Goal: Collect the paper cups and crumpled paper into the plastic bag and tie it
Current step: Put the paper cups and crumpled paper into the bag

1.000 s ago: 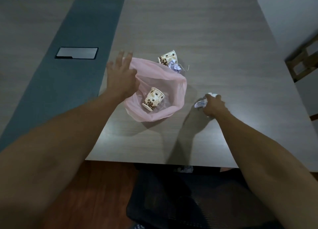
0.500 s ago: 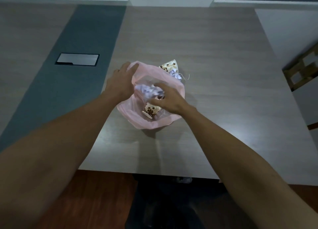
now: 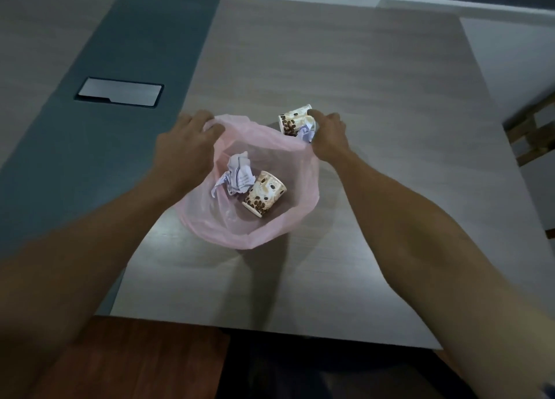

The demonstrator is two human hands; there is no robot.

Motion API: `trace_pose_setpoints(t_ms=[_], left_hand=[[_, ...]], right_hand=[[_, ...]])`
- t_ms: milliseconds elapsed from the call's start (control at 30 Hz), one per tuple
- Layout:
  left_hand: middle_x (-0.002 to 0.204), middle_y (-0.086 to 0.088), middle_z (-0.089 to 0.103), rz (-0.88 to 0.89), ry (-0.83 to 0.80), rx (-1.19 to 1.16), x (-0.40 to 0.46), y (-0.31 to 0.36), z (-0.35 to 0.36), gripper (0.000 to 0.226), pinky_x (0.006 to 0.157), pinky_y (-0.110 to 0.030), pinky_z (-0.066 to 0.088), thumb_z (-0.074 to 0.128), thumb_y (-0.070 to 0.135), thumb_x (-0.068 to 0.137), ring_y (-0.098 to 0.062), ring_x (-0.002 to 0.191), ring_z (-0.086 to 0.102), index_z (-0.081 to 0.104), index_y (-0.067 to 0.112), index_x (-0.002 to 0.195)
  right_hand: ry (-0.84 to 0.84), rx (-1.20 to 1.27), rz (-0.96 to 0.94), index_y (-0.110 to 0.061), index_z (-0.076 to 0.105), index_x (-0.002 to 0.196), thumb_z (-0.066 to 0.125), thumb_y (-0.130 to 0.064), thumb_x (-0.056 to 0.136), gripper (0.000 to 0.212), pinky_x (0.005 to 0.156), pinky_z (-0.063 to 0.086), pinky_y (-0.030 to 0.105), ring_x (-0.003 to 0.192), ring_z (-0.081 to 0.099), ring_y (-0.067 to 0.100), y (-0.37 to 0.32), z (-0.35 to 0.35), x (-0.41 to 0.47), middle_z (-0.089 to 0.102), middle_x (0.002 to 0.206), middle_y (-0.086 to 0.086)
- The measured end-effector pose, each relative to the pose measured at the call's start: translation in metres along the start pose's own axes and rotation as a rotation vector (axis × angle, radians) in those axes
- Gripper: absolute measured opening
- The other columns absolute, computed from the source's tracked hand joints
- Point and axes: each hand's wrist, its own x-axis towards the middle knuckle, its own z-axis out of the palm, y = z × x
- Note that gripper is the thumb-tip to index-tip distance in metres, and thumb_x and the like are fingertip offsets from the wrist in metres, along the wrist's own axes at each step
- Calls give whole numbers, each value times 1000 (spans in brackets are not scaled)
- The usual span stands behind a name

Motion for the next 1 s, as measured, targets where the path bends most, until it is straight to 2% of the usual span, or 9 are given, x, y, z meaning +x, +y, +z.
trace_pose_setpoints(t_ms=[167,267,333,433,633,767,833,900,1000], left_hand=[[126,-6,62,13,46,3,-9,-6,5,34,57,-41,50,57,1,88,-32,101,56,67,12,119],[124,-7,62,-11,19,-3,-15,-11,5,33,58,-44,53,57,3,90,-32,101,57,66,11,121],[124,-7,61,-41,-2,-10,-16,-14,4,32,61,-48,55,57,5,91,-33,102,57,65,11,121],[125,-9,61,-80,-19,-20,-15,-16,-2,32,65,-51,54,56,3,92,-36,103,57,65,9,122],[131,-10,59,-119,-44,-65,-8,-15,-9,42,74,-55,54,52,-1,92,-37,108,56,60,11,131],[140,-10,54,-189,-98,-126,0,-9,-12,52,86,-57,54,51,-1,91,-37,115,54,53,14,141],[142,-10,53,-227,-129,-154,4,-4,-16,55,92,-56,52,52,0,91,-37,119,54,50,14,144],[144,-10,52,-254,-151,-182,7,2,-21,56,97,-55,49,52,1,92,-36,123,54,48,14,146],[147,-8,51,-282,-146,-247,10,6,-27,58,101,-52,48,51,1,92,-35,126,54,47,17,148]], right_hand=[[-126,-270,-240,-31,59,139,50,-14,96,47,99,47,48,116,51,41,1,11,30,48,132,18],[-126,-343,-253,-24,74,117,55,-23,86,36,88,53,41,106,62,41,2,12,26,62,121,16],[-113,-298,-231,-16,77,106,57,-16,83,31,80,53,39,100,66,40,6,11,21,68,111,18],[-5,-131,-112,-7,76,94,58,-8,86,20,73,48,34,94,66,38,13,0,12,70,102,20],[278,222,65,-11,71,83,60,-28,90,22,69,48,33,79,65,26,16,-43,-6,70,83,10],[429,565,96,-11,70,79,65,-29,92,24,57,39,19,58,50,1,3,-71,-22,58,66,-8],[498,755,106,-13,63,71,65,-20,91,21,54,37,17,52,43,-2,-9,-85,-29,51,60,-11],[486,917,121,-15,60,68,65,-15,89,21,52,38,21,52,43,4,-23,-97,-39,51,60,-7],[234,1082,95,-17,55,64,64,-13,88,26,44,27,21,47,37,13,-47,-97,-60,48,58,1]])
